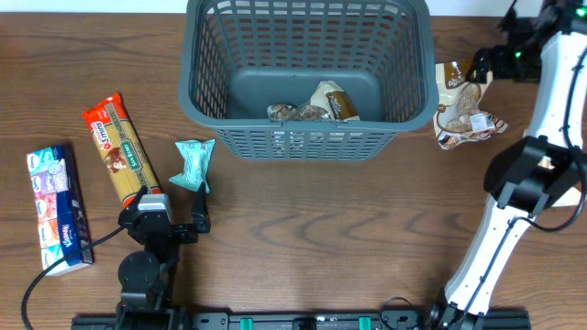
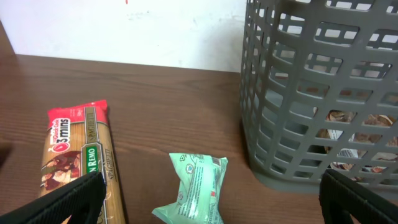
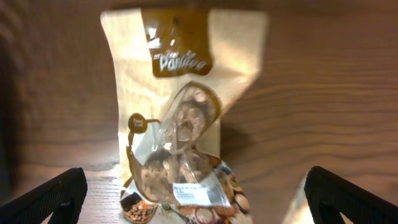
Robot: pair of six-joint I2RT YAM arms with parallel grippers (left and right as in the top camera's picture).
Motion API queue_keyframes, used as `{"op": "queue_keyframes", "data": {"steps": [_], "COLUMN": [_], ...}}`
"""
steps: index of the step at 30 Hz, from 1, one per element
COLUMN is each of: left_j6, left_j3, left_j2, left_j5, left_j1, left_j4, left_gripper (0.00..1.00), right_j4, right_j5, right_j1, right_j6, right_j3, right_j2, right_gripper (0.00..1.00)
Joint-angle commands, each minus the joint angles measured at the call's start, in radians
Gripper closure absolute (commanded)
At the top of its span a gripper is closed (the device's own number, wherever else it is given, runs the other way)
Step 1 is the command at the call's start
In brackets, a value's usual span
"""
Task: Pack container
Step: 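Grasp the remaining brown pouch with the right gripper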
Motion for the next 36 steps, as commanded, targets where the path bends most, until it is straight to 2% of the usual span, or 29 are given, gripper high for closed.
{"op": "queue_keyframes", "data": {"steps": [1,8,15,19,23,24,26,28,36], "left_j6": [-0.01,-0.01,-0.01,-0.018,-0.029,-0.029,-0.029,-0.029,-0.029], "left_j3": [-0.02,-0.02,-0.02,-0.02,-0.02,-0.02,-0.02,-0.02,-0.02], "left_j2": [0.0,0.0,0.0,0.0,0.0,0.0,0.0,0.0,0.0], "left_j5": [-0.031,-0.031,-0.031,-0.031,-0.03,-0.03,-0.03,-0.031,-0.03], "left_j1": [-0.003,-0.003,-0.003,-0.003,-0.003,-0.003,-0.003,-0.003,-0.003], "left_j4": [-0.035,-0.035,-0.035,-0.035,-0.034,-0.035,-0.035,-0.035,-0.034], "left_gripper": [0.02,0.01,0.02,0.01,0.02,0.01,0.01,0.01,0.02], "right_j4": [-0.026,-0.044,-0.045,-0.04,-0.042,-0.044,-0.044,-0.05,-0.066], "right_j5": [0.0,0.005,0.002,-0.006,-0.023,-0.029,-0.032,-0.033,-0.034], "right_j1": [0.024,0.026,0.025,0.026,0.026,0.026,0.026,0.026,0.026], "right_j6": [-0.086,-0.107,-0.111,-0.11,-0.109,-0.109,-0.098,-0.09,-0.056], "right_j3": [0.004,0.004,0.004,0.004,0.004,0.004,0.004,0.005,0.034], "right_j2": [0.067,0.195,0.246,0.25,0.25,0.25,0.249,0.245,0.098], "right_gripper": [0.01,0.01,0.02,0.29,0.75,0.8,0.87,0.98,0.99]}}
